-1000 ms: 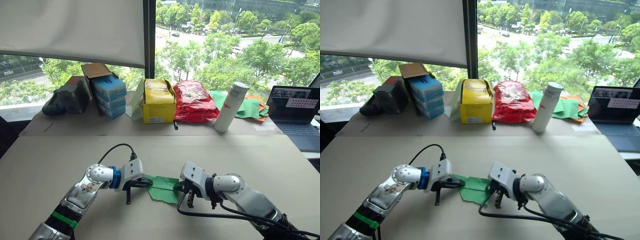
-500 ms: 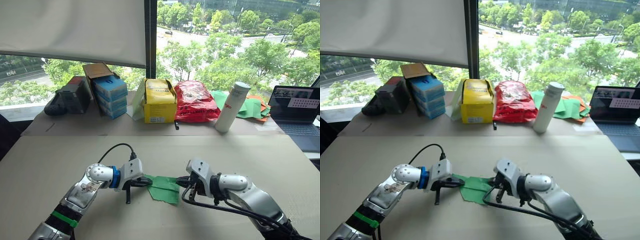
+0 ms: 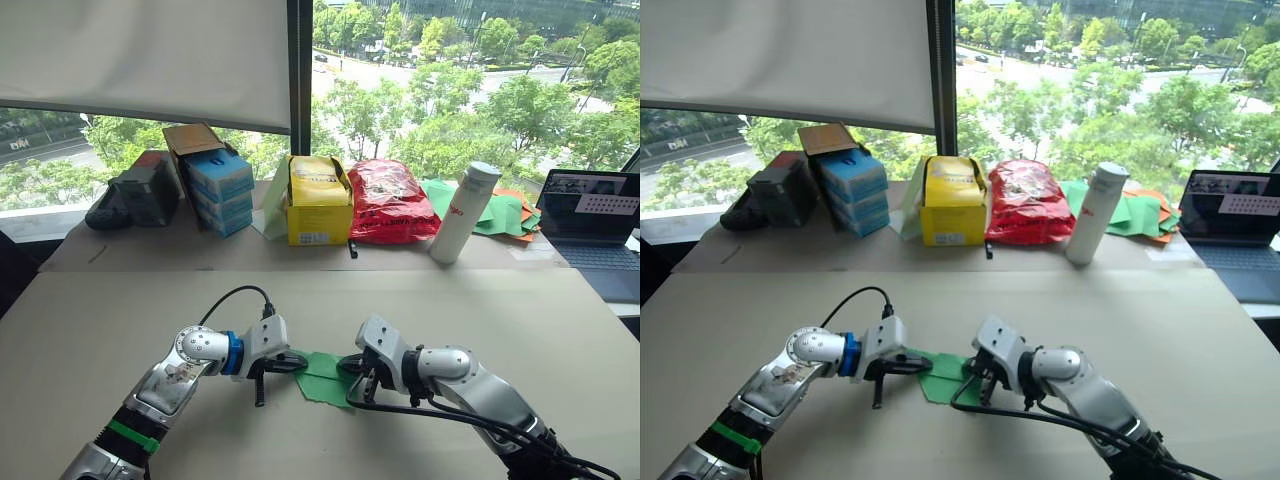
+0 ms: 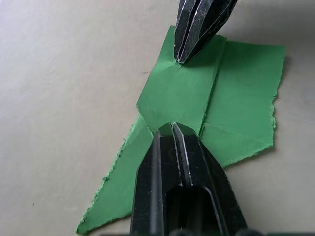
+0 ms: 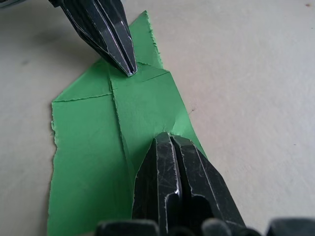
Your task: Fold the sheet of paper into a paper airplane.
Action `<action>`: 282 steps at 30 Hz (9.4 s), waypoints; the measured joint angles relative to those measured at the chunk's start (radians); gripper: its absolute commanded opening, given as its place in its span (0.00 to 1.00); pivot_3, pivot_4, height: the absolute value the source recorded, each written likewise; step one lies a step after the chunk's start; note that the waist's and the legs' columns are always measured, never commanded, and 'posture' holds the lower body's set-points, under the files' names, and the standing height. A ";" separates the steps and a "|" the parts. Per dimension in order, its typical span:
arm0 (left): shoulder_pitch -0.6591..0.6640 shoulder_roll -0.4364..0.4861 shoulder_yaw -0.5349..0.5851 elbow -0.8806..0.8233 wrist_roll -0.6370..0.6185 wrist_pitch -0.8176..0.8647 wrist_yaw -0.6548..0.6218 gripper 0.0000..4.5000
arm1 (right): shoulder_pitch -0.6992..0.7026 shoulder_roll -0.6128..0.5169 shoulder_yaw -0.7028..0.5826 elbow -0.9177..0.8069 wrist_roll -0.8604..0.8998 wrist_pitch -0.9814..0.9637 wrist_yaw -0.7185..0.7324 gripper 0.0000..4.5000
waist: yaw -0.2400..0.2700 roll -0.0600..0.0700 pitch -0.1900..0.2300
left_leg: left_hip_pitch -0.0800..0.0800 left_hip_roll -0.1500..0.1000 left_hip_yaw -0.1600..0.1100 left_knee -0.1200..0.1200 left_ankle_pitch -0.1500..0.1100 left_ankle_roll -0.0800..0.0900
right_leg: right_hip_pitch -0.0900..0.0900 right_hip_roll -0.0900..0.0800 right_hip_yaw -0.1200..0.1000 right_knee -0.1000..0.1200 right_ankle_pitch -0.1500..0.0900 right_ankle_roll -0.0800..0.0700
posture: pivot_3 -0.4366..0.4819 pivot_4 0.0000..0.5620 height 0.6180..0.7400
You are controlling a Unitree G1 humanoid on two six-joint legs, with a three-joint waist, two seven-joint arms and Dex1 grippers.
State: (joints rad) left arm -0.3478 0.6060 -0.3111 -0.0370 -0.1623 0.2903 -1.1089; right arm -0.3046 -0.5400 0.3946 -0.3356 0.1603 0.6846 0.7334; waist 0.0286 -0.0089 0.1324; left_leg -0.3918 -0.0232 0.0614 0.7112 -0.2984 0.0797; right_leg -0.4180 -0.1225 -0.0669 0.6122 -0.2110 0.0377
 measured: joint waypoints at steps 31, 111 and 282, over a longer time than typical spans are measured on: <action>0.007 0.042 -0.023 0.035 0.036 -0.085 -0.052 0.00 | 0.002 -0.002 0.029 -0.043 -0.019 0.050 -0.014 0.01 | -0.019 0.002 -0.004 | 0.003 0.003 0.000 -0.001 -0.004 0.004 | 0.001 -0.001 0.001 0.000 -0.001 -0.002 | 0.48 0.27 1.00; 0.065 0.067 0.394 -0.181 -0.425 0.371 0.148 0.00 | 0.079 -0.137 0.002 -0.014 -0.492 -0.853 -0.106 0.01 | -0.023 -0.001 0.011 | -0.007 0.001 0.002 -0.001 0.006 -0.011 | -0.004 0.010 0.002 0.002 -0.001 -0.001 | 0.48 0.27 1.00; 0.203 0.027 0.030 -0.208 0.019 -0.068 0.090 0.00 | -0.069 0.032 -0.247 0.042 0.368 0.319 0.059 0.01 | -0.017 -0.003 0.011 | -0.007 0.002 0.000 0.002 0.003 -0.006 | -0.006 0.007 0.004 0.011 -0.002 -0.005 | 0.48 0.27 1.00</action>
State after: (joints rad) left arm -0.1452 0.6333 -0.2810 -0.2453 -0.1436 0.2219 -1.0188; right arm -0.3739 -0.5084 0.1473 -0.2940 0.5280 1.0036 0.7927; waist 0.0116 -0.0119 0.1432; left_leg -0.3988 -0.0208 0.0618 0.7128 -0.2952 0.0739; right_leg -0.4238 -0.1154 -0.0628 0.6229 -0.2128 0.0331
